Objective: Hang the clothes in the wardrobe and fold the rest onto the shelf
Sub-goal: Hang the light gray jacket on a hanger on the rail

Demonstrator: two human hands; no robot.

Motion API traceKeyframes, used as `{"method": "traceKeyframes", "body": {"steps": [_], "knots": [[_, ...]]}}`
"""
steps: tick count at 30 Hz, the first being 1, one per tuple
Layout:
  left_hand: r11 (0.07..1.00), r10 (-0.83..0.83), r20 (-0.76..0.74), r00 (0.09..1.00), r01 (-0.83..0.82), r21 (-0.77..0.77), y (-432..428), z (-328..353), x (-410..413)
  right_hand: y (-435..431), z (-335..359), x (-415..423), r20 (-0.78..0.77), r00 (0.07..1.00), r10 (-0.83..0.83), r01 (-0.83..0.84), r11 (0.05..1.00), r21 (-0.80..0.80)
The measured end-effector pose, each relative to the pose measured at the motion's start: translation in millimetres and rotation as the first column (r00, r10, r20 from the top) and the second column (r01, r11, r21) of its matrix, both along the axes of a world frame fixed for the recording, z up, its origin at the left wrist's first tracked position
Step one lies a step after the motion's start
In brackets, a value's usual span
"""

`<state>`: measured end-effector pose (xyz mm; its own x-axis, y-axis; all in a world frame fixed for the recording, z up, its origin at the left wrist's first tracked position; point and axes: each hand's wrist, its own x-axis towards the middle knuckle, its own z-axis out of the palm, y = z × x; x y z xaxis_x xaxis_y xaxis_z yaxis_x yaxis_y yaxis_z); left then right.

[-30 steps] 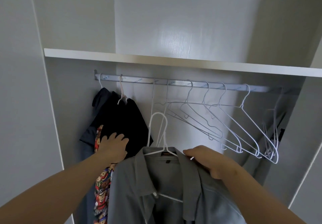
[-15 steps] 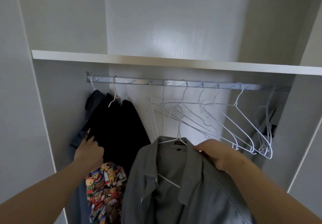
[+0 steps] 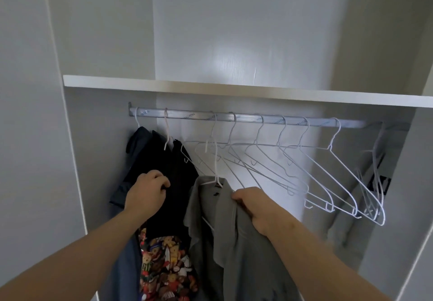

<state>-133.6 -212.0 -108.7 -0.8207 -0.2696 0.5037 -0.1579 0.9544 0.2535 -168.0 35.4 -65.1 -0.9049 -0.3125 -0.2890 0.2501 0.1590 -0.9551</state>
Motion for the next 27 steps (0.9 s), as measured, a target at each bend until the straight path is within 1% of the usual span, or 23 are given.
{"method": "traceKeyframes", "body": {"steps": [3,7,9,11,13,16,19,21,27], "knots": [[0.997,-0.009,0.062,0.998,0.005,0.076,-11,6,-10,-28,11,-8,-0.013,1.000,-0.009,0.007,0.996,-0.089],[0.982,0.031,0.027,0.999,-0.036,0.187,-21,11,-22,-62,31,-29,0.001,0.998,-0.066,0.065,0.977,-0.203],[0.968,0.005,0.030,1.000,-0.012,0.250,-28,12,-29,-81,40,-42,0.006,0.996,-0.083,0.082,0.964,-0.253],[0.948,-0.015,0.027,1.000,0.006,0.318,-31,12,-35,-93,47,-54,-0.020,0.994,-0.108,0.098,0.955,-0.279],[0.904,-0.011,0.016,1.000,0.003,0.428,-36,10,-40,-108,51,-66,-0.060,0.992,-0.114,0.093,0.956,-0.278],[0.786,-0.028,0.032,0.999,0.002,0.618,-41,6,-47,-125,51,-82,-0.139,0.979,-0.150,0.114,0.964,-0.240],[0.667,-0.073,0.040,0.997,0.019,0.745,-44,1,-51,-138,44,-96,-0.132,0.981,-0.140,0.112,0.973,-0.201],[0.625,-0.108,0.007,0.994,0.062,0.778,-45,-2,-51,-143,37,-101,-0.108,0.984,-0.139,0.118,0.976,-0.185],[0.656,-0.164,0.004,0.987,0.105,0.748,-34,-6,-54,-144,10,-103,-0.055,0.986,-0.160,0.147,0.973,-0.179]]}}
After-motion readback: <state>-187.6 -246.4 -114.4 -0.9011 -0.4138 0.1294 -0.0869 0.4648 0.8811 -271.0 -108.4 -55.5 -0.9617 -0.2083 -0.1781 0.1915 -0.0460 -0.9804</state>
